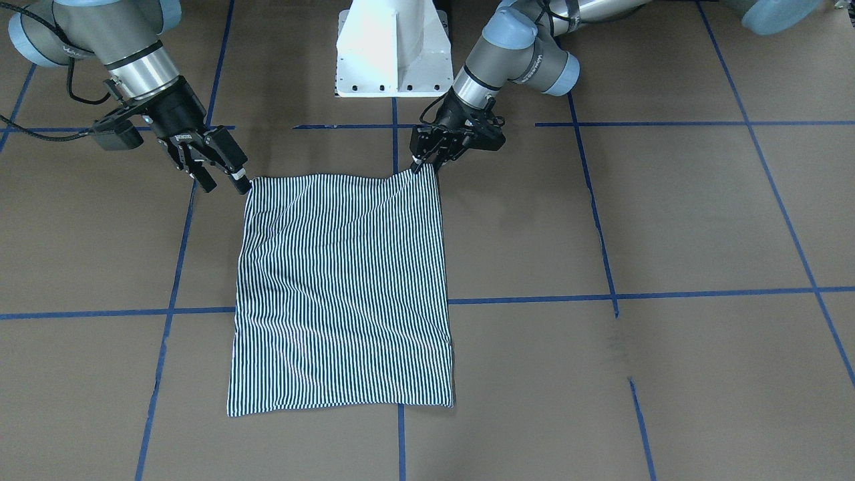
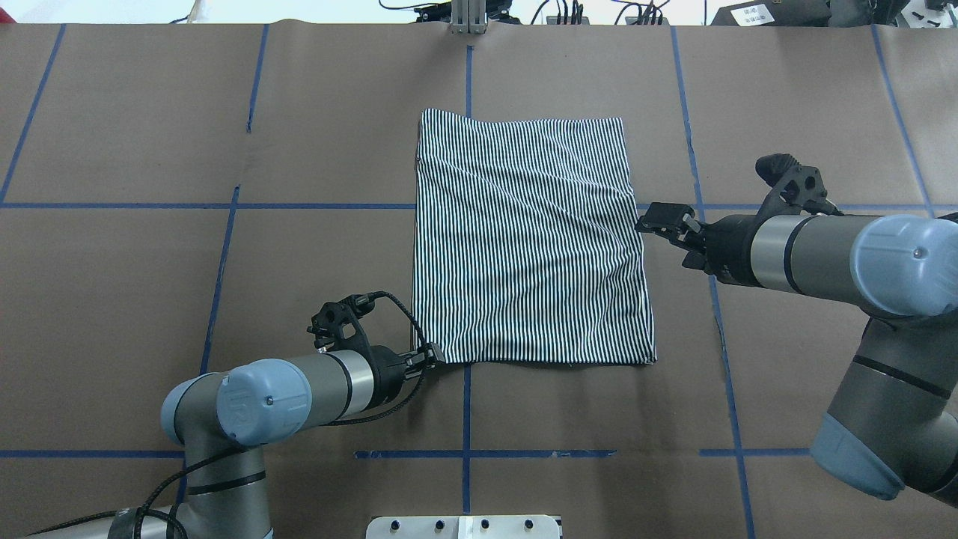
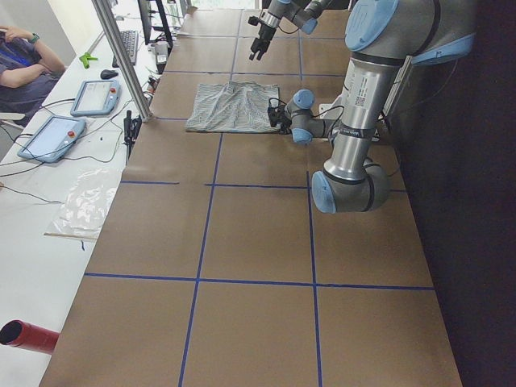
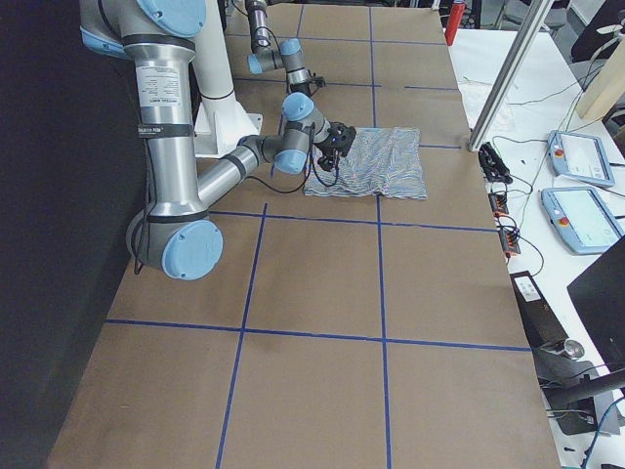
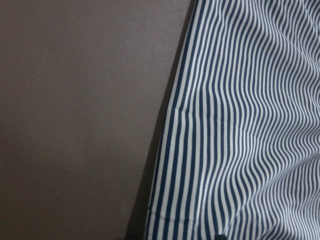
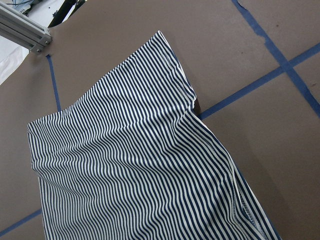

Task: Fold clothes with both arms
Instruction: 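Lower the left gripper to the shirt's near corner while the right gripper waits, then grasp the shirt's near edge with both grippers at its two near corners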

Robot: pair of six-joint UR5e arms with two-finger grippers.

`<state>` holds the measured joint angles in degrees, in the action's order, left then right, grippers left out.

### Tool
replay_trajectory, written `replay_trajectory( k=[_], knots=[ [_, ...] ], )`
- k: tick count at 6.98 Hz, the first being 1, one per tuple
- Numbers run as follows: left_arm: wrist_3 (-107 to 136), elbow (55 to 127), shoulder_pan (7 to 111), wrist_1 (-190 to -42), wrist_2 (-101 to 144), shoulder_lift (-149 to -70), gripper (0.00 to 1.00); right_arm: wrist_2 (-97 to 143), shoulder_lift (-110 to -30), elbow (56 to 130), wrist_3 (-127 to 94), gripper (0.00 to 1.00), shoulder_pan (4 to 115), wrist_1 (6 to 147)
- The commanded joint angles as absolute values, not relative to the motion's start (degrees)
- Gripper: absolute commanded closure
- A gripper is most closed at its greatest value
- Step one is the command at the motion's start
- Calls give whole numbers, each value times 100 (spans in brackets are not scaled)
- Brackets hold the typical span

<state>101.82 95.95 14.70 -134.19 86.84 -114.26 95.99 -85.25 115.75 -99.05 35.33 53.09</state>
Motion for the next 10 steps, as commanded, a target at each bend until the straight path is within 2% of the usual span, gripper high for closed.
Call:
replay_trajectory(
  k=[1,4,5,7,8,9,10],
  knots=[
    [10230,9589,1468,-13412,8684,-11426,58,9589,-8534,11575,-9905,0,3533,5309],
    [10239,9589,1477,-13412,8684,-11426,59,9589,-8534,11584,-9914,0,3533,5309],
    [10239,9598,1485,-13412,8684,-11426,96,9589,-8534,11584,-9923,0,3533,5309],
    [10239,9598,1485,-13412,8631,-11417,100,9589,-8525,11575,-9949,0,3455,5326],
    [10239,9598,1485,-13412,8570,-11426,100,9484,-8491,11566,-10323,5,3332,5404],
    [10239,9606,1485,-13412,8569,-11443,100,9196,-8264,11610,-10806,12,3053,6032],
    [10239,9641,1477,-13412,8569,-11443,100,8854,-7818,11558,-11193,13,2702,6839]
  ],
)
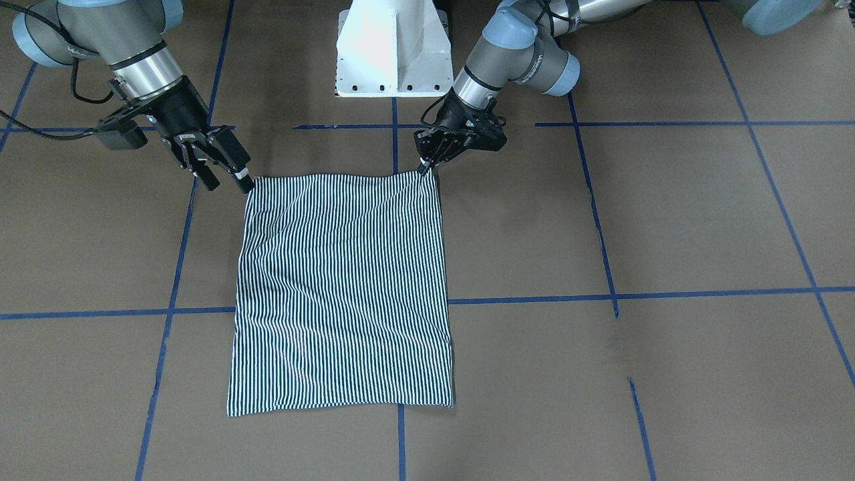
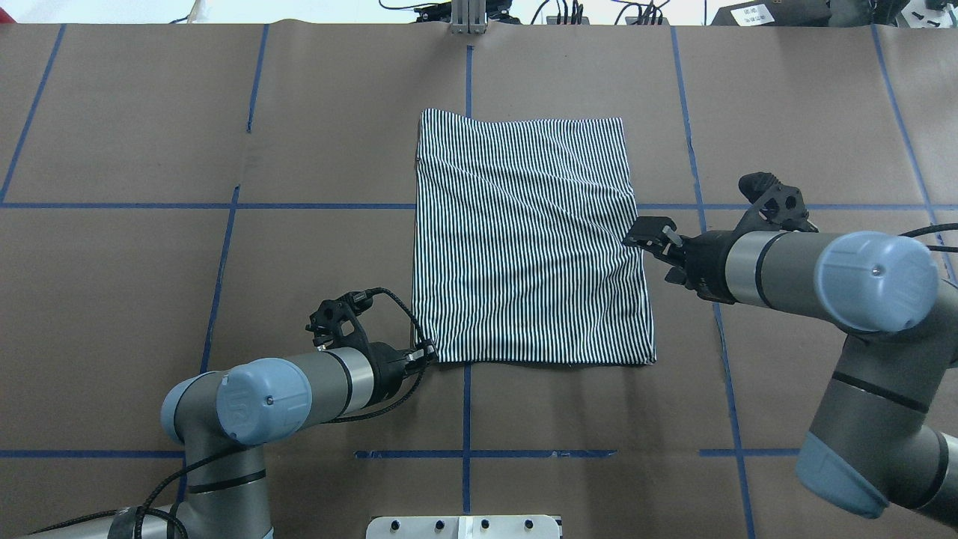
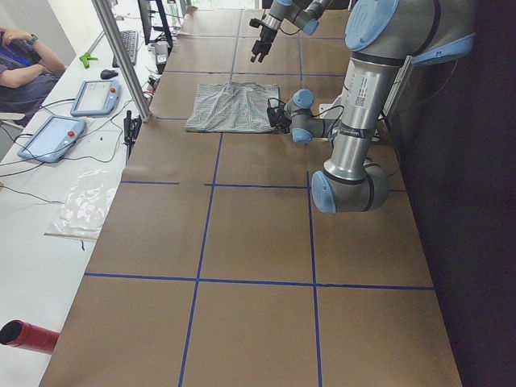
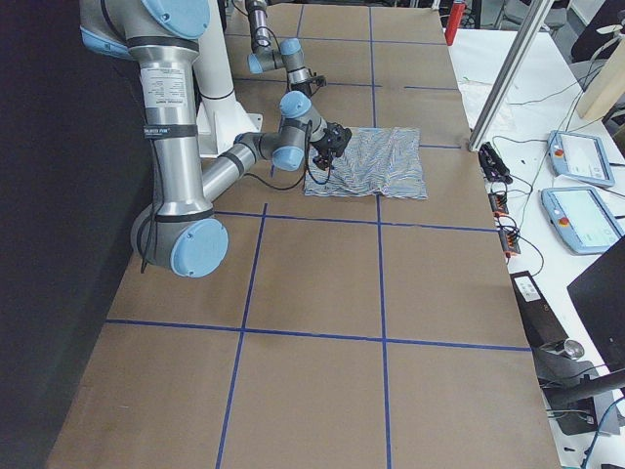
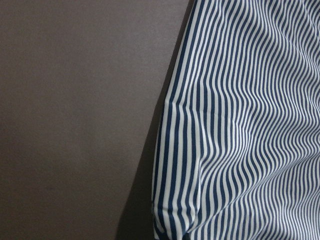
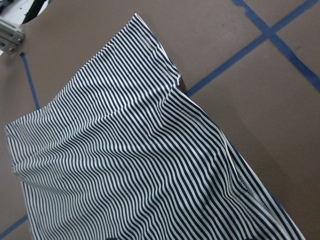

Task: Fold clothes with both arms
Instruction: 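Grasp the shirt's near edge with both grippers at its two near corners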

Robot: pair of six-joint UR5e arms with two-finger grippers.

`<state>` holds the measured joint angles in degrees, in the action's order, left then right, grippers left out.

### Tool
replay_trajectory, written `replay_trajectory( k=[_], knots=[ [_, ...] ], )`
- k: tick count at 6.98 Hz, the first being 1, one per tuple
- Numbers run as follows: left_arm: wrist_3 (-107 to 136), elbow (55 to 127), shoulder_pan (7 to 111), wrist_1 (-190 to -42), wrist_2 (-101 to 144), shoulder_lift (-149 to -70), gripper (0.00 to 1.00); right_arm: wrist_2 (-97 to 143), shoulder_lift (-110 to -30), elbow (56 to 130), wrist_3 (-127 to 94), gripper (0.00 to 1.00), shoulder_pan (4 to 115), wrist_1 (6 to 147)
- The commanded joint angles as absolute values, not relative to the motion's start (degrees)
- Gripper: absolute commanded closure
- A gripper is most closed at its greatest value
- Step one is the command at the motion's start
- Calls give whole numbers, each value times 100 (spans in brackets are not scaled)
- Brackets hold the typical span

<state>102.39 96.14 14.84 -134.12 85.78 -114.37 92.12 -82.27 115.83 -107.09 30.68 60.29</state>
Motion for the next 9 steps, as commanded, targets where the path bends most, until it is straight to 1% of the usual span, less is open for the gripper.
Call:
replay_trajectory(
  k=[1,2,3,6,9],
  knots=[
    [10248,9746,1485,-13412,8569,-11443,100,8781,-7300,11540,-11258,14,2429,7795],
    [10248,9773,1485,-13421,8578,-11443,100,8658,-6964,11383,-11407,19,2156,8396],
    [10274,9773,1485,-13421,8578,-11443,100,8657,-6865,10999,-11399,21,2084,8454],
    [10283,9773,1477,-13430,8596,-11443,100,8675,-6741,10689,-11338,21,1943,8568],
    [10275,9791,1477,-13456,8596,-11443,100,8657,-6741,10591,-11268,21,1942,8692]
  ],
)
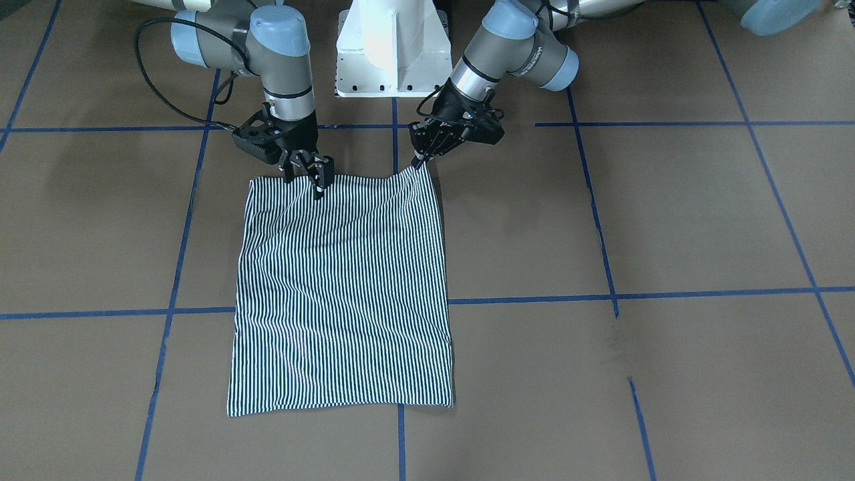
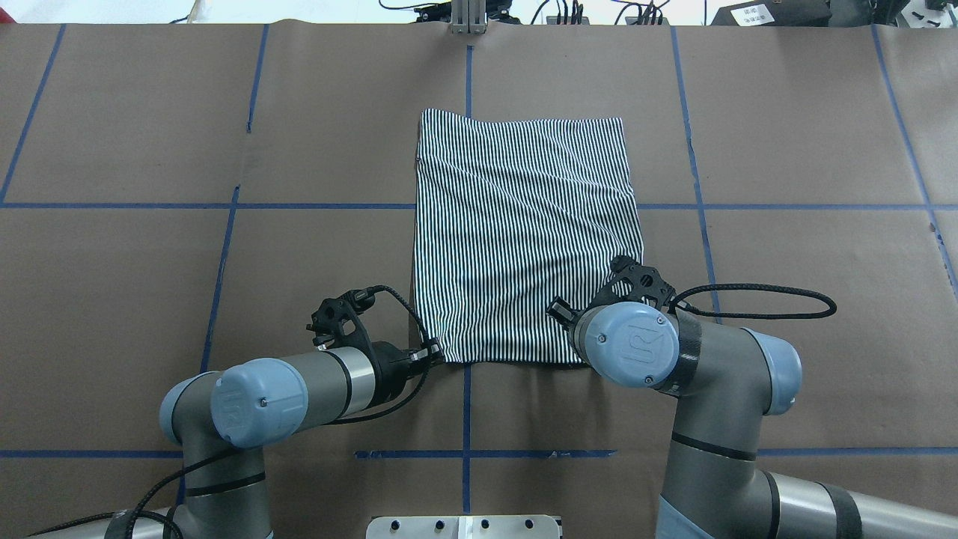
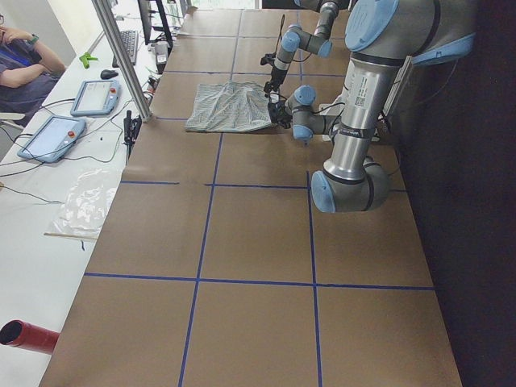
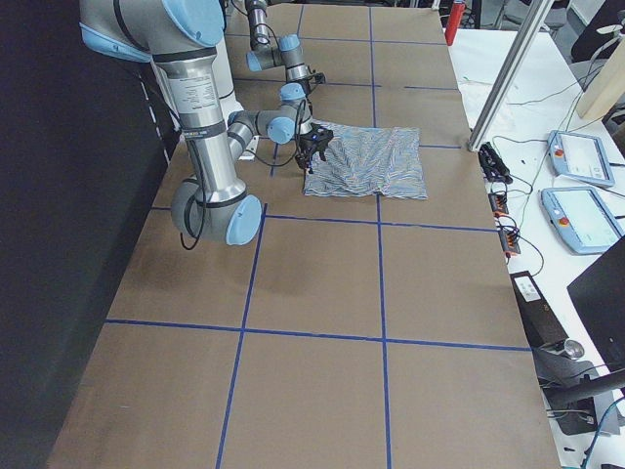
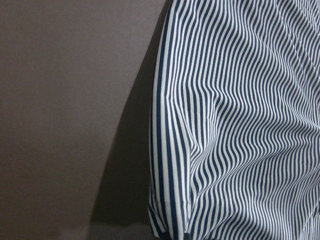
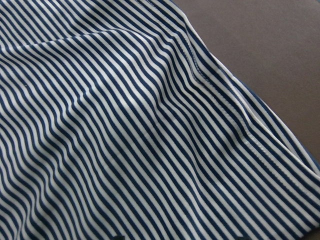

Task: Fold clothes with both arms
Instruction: 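Grasp the shirt's near edge with both grippers at its two near corners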

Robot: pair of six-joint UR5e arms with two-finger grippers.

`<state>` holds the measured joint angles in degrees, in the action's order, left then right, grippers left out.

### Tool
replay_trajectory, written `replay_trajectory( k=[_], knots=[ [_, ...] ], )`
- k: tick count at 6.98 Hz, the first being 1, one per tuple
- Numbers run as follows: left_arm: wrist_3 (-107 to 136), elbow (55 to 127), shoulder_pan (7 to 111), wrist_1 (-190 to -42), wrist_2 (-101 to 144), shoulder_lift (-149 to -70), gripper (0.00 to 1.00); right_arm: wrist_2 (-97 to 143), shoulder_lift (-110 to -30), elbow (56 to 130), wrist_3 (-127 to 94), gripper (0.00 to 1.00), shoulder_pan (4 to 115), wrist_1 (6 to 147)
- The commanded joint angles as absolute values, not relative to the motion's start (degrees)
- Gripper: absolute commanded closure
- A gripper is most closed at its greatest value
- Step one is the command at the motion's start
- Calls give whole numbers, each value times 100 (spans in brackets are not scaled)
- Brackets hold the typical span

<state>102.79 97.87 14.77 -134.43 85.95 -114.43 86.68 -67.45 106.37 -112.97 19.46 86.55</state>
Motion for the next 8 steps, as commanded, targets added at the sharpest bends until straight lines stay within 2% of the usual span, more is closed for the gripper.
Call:
replay_trajectory(
  k=[1,8],
  knots=[
    [10274,9791,1477,-13456,8596,-11443,100,8657,-6741,10582,-11259,21,1942,8771],
    [10283,9791,1477,-13474,8613,-11443,100,8561,-6689,10406,-11268,24,1907,8807]
  ],
)
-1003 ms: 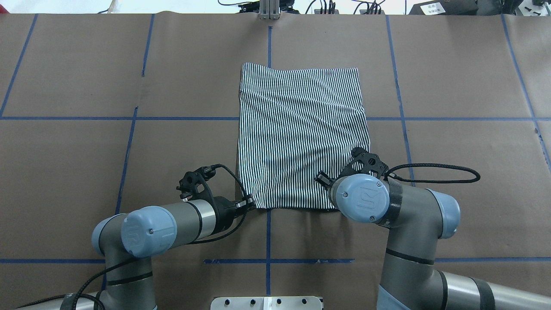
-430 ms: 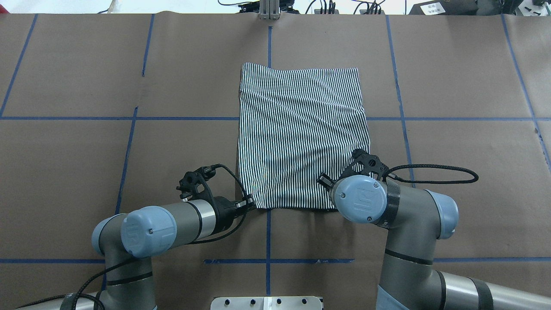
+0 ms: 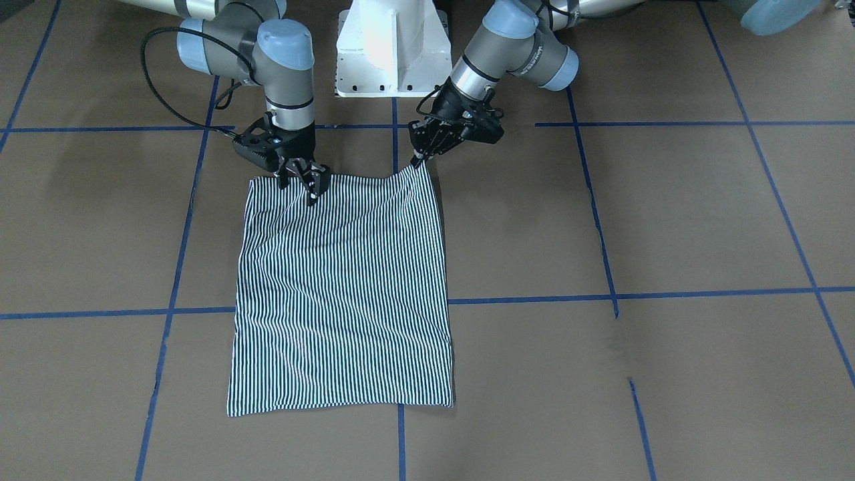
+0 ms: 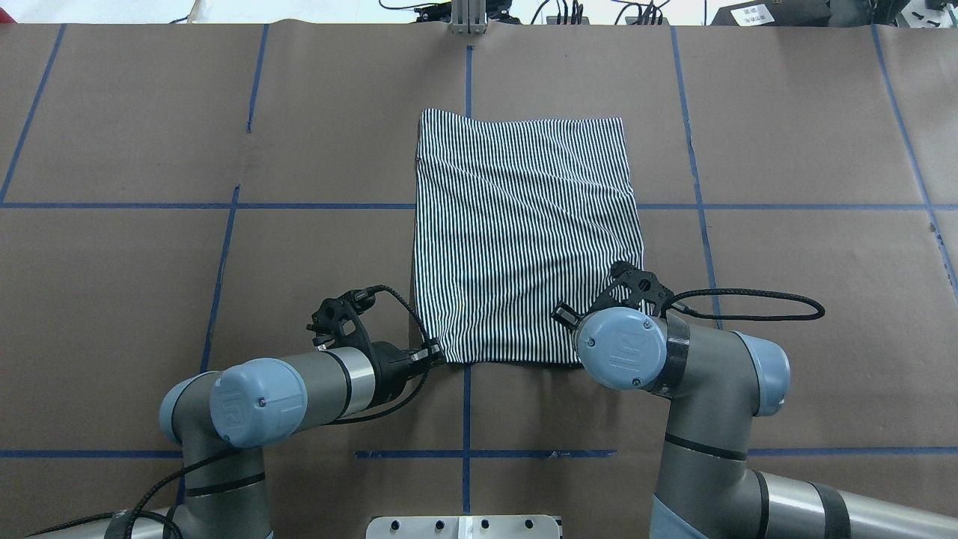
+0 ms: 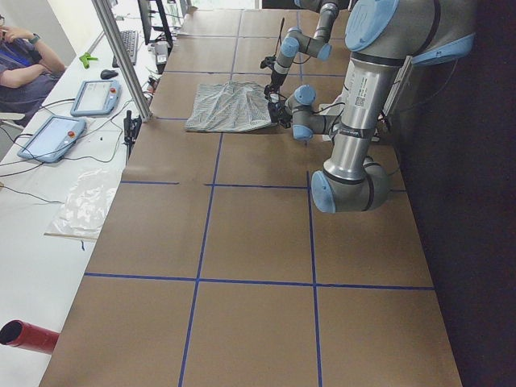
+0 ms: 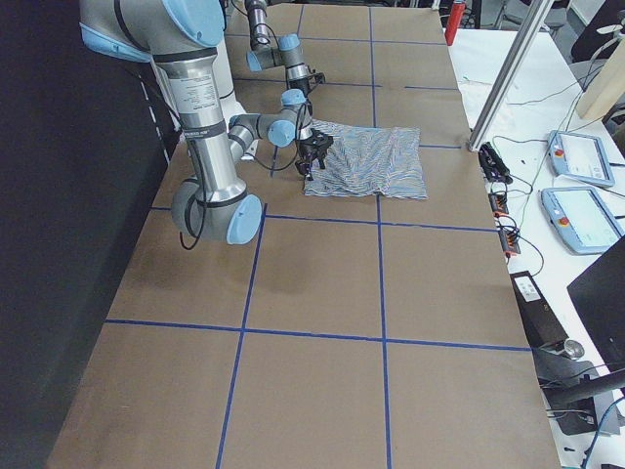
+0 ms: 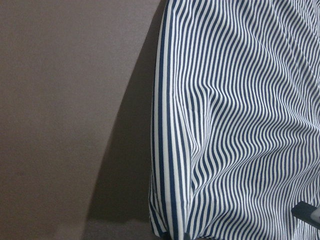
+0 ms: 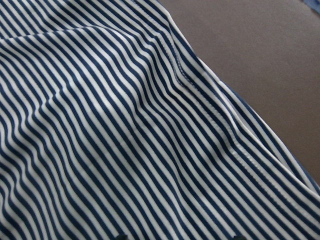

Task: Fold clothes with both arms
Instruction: 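Grasp the shirt's near edge with both grippers at its two near corners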

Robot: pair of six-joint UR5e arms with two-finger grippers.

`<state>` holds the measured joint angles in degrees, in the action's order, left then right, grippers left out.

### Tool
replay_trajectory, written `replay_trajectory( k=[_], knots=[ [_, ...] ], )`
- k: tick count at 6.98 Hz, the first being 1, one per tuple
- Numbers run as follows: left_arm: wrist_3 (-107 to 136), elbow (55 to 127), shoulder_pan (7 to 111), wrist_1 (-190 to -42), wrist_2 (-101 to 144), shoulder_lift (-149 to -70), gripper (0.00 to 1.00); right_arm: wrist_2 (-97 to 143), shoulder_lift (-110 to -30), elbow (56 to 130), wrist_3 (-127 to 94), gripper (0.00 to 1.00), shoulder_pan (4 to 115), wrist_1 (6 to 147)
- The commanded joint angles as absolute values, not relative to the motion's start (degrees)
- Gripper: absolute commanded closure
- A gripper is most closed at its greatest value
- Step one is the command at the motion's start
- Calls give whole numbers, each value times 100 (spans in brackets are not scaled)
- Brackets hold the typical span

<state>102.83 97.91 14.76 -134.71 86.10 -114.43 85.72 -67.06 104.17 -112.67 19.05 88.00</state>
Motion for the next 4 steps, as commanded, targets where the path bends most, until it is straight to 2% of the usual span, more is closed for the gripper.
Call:
replay_trajectory(
  k=[1,4],
  knots=[
    [10283,9791,1477,-13482,8613,-11443,100,8552,-6610,10398,-11268,30,1907,8850],
    [10283,9809,1477,-13482,8613,-11443,100,8552,-6592,10345,-11268,31,1898,8895]
  ],
)
